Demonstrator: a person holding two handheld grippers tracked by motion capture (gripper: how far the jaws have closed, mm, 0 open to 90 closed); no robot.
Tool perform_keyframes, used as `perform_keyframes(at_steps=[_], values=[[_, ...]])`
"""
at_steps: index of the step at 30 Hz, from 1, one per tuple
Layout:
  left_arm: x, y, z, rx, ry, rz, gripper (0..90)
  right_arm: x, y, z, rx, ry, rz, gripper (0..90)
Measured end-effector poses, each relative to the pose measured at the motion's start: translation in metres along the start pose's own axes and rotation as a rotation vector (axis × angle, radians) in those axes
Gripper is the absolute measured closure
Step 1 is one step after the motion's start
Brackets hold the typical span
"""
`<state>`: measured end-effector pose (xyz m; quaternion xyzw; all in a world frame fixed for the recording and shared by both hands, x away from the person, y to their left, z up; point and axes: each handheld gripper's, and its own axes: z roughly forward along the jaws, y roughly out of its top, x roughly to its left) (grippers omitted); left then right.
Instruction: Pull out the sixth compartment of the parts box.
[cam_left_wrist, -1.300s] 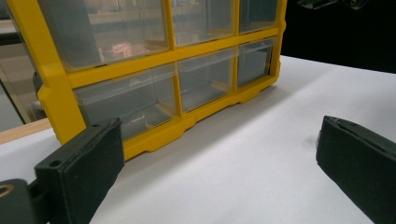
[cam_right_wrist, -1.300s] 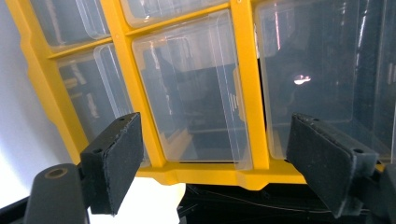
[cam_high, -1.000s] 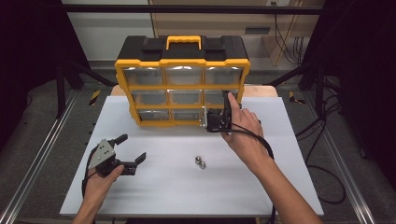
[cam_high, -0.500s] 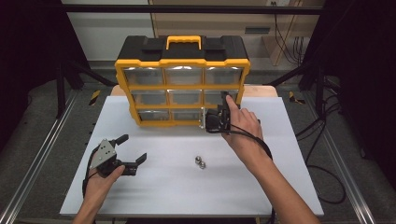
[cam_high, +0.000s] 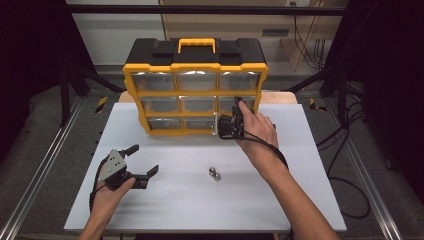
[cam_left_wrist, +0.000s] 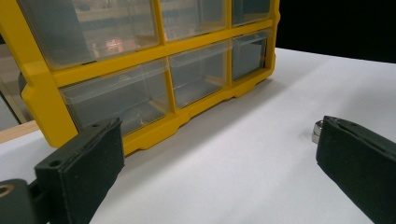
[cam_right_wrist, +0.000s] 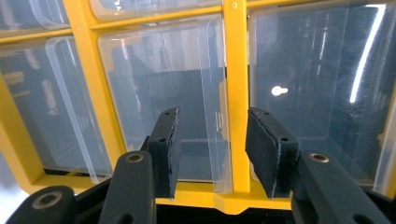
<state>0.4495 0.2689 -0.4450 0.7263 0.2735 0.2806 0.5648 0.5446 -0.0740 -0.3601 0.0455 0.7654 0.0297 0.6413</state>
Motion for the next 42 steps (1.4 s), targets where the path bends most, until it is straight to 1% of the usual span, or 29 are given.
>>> perform_keyframes(at_steps=[2, 4, 6, 7, 10, 11, 19, 22, 23, 28, 29, 31, 42], values=[[0.0, 0.0, 0.0, 0.001, -0.002, 0.0, 1.0, 0.0, 0.0, 0.001, 0.001, -0.007, -0.01, 59.1], [0.0, 0.0, 0.0, 0.002, -0.004, 0.001, 1.0, 0.0, 0.0, 0.003, -0.002, -0.004, -0.007, 59.9], [-0.001, 0.0, 0.0, 0.002, -0.003, 0.002, 1.0, 0.001, 0.0, 0.004, 0.008, -0.004, -0.003, 60.9], [-0.001, 0.0, 0.0, 0.002, -0.001, 0.002, 1.0, 0.001, 0.0, 0.005, 0.003, -0.004, -0.011, 61.4], [0.0, 0.0, 0.0, 0.002, -0.002, 0.003, 1.0, 0.001, 0.0, 0.007, 0.001, -0.016, -0.025, 61.8], [0.0, 0.0, 0.0, 0.002, -0.003, 0.002, 1.0, 0.001, -0.001, 0.008, -0.001, -0.019, -0.02, 62.3], [-0.001, 0.0, 0.001, 0.001, -0.005, 0.002, 1.0, -0.001, -0.001, 0.011, 0.008, -0.012, -0.037, 65.9], [-0.001, 0.0, 0.001, 0.001, -0.005, 0.001, 1.0, -0.001, -0.001, 0.012, 0.0, -0.015, -0.045, 66.4], [-0.001, 0.0, 0.001, 0.001, -0.006, 0.001, 1.1, 0.0, -0.001, 0.012, 0.006, -0.01, -0.037, 66.7], [-0.001, 0.0, 0.001, 0.001, -0.006, 0.002, 1.0, 0.002, 0.0, 0.012, 0.008, -0.006, -0.041, 67.2], [-0.001, 0.0, 0.001, 0.001, -0.006, 0.002, 1.1, 0.002, 0.001, 0.012, 0.015, -0.004, -0.036, 67.2], [-0.001, 0.0, 0.001, 0.001, -0.006, 0.002, 1.1, 0.002, 0.0, 0.013, 0.009, -0.005, -0.047, 67.5], [-0.001, 0.0, 0.001, 0.0, -0.007, 0.002, 1.1, 0.002, -0.001, 0.016, 0.009, -0.01, -0.069, 70.1]])
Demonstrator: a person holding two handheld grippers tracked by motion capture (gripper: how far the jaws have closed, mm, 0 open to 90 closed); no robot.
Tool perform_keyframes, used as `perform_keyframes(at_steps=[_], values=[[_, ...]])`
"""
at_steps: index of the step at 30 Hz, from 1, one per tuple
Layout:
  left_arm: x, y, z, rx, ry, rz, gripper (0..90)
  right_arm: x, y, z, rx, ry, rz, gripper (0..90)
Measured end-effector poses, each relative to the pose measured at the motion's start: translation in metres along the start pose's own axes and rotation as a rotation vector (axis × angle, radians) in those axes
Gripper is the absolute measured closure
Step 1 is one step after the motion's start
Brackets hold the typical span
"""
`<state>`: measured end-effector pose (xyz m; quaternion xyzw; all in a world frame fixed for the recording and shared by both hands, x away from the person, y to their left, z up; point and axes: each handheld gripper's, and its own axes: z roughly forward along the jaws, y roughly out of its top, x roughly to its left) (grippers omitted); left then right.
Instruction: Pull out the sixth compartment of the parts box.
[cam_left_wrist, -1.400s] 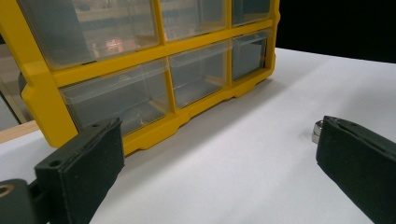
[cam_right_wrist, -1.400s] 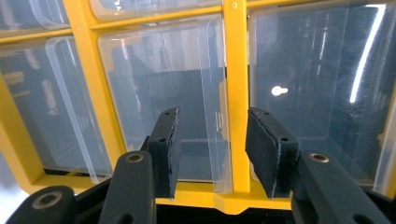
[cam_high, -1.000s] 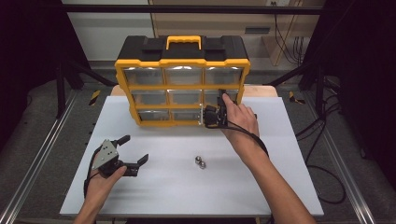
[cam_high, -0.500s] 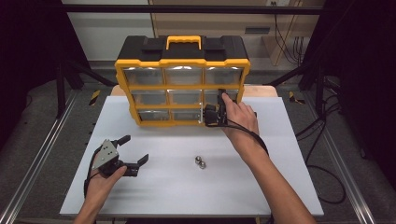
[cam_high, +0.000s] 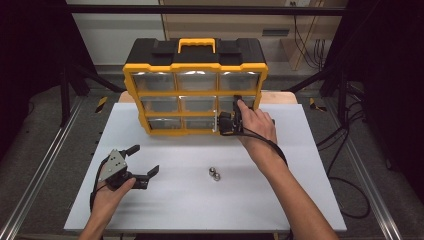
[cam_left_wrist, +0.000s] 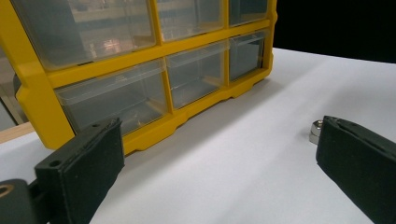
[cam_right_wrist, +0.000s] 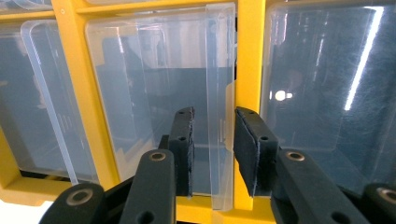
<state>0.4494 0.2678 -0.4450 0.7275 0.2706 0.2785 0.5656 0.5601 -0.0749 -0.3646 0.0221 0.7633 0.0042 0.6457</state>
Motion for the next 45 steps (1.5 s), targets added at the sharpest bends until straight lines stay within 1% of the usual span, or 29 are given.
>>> perform_keyframes(at_steps=[4, 7, 14, 16, 19, 31, 42, 45], values=[[0.0001, 0.0, -0.0003, 0.0, 0.0, 0.0, 1.1, 0.0009, 0.0004, 0.0007, -0.001, -0.012, -0.007, 71.7], [0.0001, 0.0, -0.0002, 0.001, 0.0, 0.0, 1.0, 0.0026, 0.0008, -0.0002, 0.013, -0.012, -0.007, 72.0], [0.0001, 0.0001, -0.0005, 0.001, 0.001, 0.0, 1.1, 0.0031, 0.0012, 0.0003, 0.017, -0.025, -0.032, 74.1], [0.0002, 0.0001, -0.0005, 0.001, 0.0, 0.0, 1.1, 0.0037, 0.0017, -0.0001, 0.029, -0.026, -0.032, 75.3], [0.0002, 0.0001, -0.0006, 0.001, 0.001, -0.001, 1.1, 0.0043, 0.0019, 0.0007, 0.021, -0.036, -0.03, 75.9], [0.0, 0.0002, -0.0007, 0.001, 0.0, -0.001, 1.1, 0.0049, 0.003, 0.0008, 0.029, -0.048, -0.034, 77.5], [0.0002, 0.0006, -0.0015, 0.0, 0.002, 0.001, 1.1, 0.0055, 0.0051, 0.0003, 0.044, -0.048, -0.026, 78.1], [0.0001, 0.0008, -0.0017, -0.001, 0.002, 0.001, 1.1, 0.0048, 0.0058, -0.0013, 0.05, -0.042, -0.029, 78.2]])
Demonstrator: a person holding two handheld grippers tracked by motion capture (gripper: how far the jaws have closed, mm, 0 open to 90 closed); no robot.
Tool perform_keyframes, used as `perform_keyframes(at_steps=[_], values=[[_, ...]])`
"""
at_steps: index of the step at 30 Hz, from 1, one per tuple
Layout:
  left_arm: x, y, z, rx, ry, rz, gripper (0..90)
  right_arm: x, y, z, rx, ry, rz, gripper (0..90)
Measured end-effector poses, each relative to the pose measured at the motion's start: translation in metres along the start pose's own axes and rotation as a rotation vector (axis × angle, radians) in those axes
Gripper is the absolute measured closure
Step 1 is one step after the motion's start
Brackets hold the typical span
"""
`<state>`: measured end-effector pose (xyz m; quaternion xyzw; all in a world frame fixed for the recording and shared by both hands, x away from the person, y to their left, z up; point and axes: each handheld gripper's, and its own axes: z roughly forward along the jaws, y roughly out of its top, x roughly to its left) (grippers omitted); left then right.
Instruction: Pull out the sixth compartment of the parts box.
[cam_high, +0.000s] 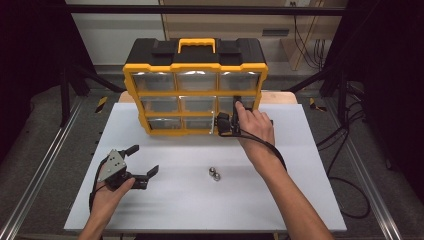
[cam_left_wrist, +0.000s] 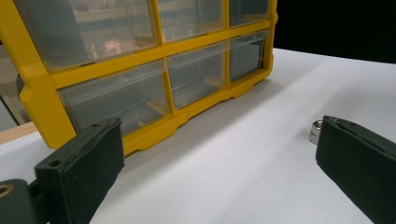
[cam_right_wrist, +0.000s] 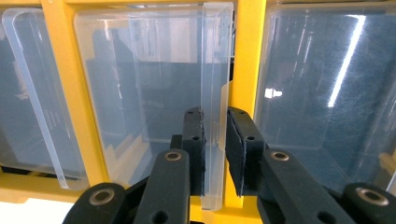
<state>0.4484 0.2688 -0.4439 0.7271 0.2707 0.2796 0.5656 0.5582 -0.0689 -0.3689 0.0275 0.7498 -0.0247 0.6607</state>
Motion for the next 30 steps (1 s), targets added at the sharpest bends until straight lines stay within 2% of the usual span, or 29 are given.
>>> perform_keyframes(at_steps=[14, 30], values=[[0.0, 0.0, 0.0, -0.005, -0.001, -0.003, 1.2, 0.002, -0.001, -0.008, -0.003, -0.006, -0.001, 78.3], [0.0, 0.0, 0.0, -0.006, -0.002, -0.003, 1.2, 0.004, -0.003, -0.026, -0.012, -0.007, -0.001, 78.4]])
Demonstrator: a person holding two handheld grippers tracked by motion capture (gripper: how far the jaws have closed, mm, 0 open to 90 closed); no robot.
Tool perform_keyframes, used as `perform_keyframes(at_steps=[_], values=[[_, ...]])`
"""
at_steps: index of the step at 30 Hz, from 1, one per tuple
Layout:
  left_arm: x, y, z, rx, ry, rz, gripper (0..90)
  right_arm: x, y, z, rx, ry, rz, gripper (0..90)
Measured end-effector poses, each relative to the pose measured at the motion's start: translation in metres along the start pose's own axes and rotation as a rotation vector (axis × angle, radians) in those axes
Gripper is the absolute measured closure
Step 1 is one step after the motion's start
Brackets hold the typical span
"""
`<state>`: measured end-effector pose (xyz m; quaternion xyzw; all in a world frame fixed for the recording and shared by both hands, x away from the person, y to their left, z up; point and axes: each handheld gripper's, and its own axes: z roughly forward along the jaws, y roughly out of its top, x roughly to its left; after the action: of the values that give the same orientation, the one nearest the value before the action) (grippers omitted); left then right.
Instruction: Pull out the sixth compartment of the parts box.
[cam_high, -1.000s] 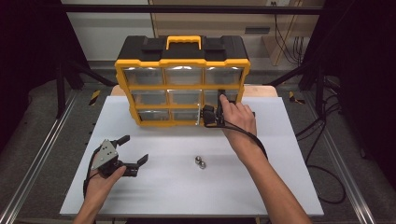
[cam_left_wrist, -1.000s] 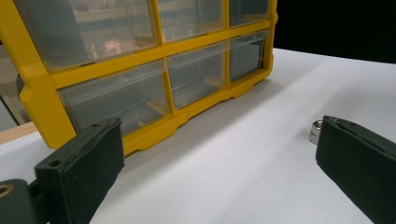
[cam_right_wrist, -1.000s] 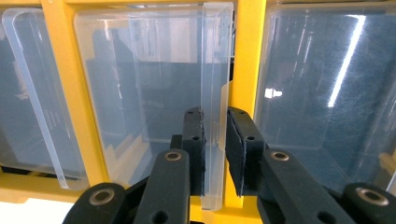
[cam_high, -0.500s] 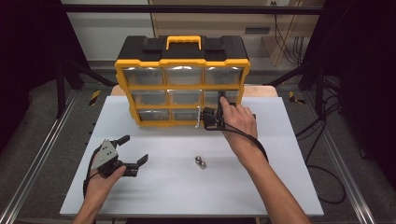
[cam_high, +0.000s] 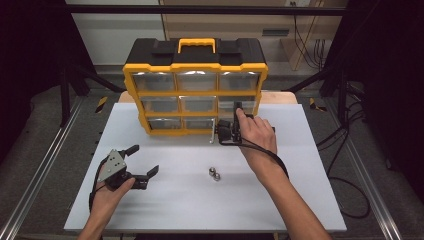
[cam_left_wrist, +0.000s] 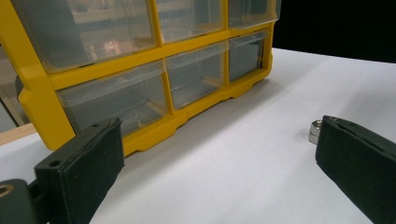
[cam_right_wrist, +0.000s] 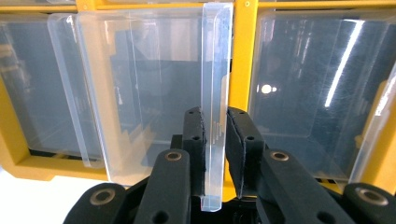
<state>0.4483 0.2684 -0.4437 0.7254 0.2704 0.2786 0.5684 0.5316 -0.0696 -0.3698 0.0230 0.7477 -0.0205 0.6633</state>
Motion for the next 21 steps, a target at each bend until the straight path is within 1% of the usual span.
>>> perform_keyframes(at_steps=[5, 7, 8, 9, 12, 14, 15, 17, 18, 19, 20, 21], values=[[0.0, 0.0, 0.0, -0.001, 0.0, 0.0, 1.2, 0.002, -0.001, -0.006, -0.003, -0.003, 0.006, 78.4], [0.0, 0.0, 0.0, 0.002, -0.001, 0.006, 1.2, 0.002, -0.001, -0.008, -0.007, -0.004, 0.003, 78.4], [0.0, 0.0, 0.0, 0.003, -0.001, 0.006, 1.2, 0.001, -0.001, -0.009, -0.013, -0.006, -0.01, 78.4], [0.0, 0.0, 0.0, 0.004, -0.002, 0.006, 1.2, 0.002, -0.001, -0.01, -0.007, -0.005, 0.0, 78.4], [0.0, 0.0, 0.0, 0.005, -0.002, 0.007, 1.2, 0.003, -0.001, -0.014, -0.007, -0.005, 0.001, 78.5], [0.0, 0.0, 0.0, 0.005, -0.002, 0.007, 1.2, 0.003, -0.002, -0.016, -0.015, -0.009, -0.008, 78.5], [0.0, 0.0, 0.0, 0.005, -0.002, 0.007, 1.2, 0.003, -0.002, -0.018, -0.006, -0.006, -0.001, 78.5], [0.0, 0.0, 0.0, 0.005, -0.002, 0.008, 1.2, 0.004, -0.002, -0.019, -0.011, -0.008, 0.002, 78.4], [0.0, 0.0, 0.0, 0.004, -0.001, 0.008, 1.2, 0.003, -0.002, -0.02, -0.017, -0.01, -0.007, 78.5], [0.0, 0.0, 0.0, 0.004, 0.0, 0.009, 1.2, 0.003, -0.002, -0.021, -0.014, -0.008, -0.006, 78.5], [0.0, 0.001, 0.0, 0.003, 0.0, 0.008, 1.2, 0.004, -0.002, -0.023, -0.011, -0.007, 0.005, 78.5], [0.0, 0.001, 0.0, 0.002, 0.0, 0.008, 1.2, 0.004, -0.003, -0.023, -0.021, -0.011, -0.009, 78.5]])
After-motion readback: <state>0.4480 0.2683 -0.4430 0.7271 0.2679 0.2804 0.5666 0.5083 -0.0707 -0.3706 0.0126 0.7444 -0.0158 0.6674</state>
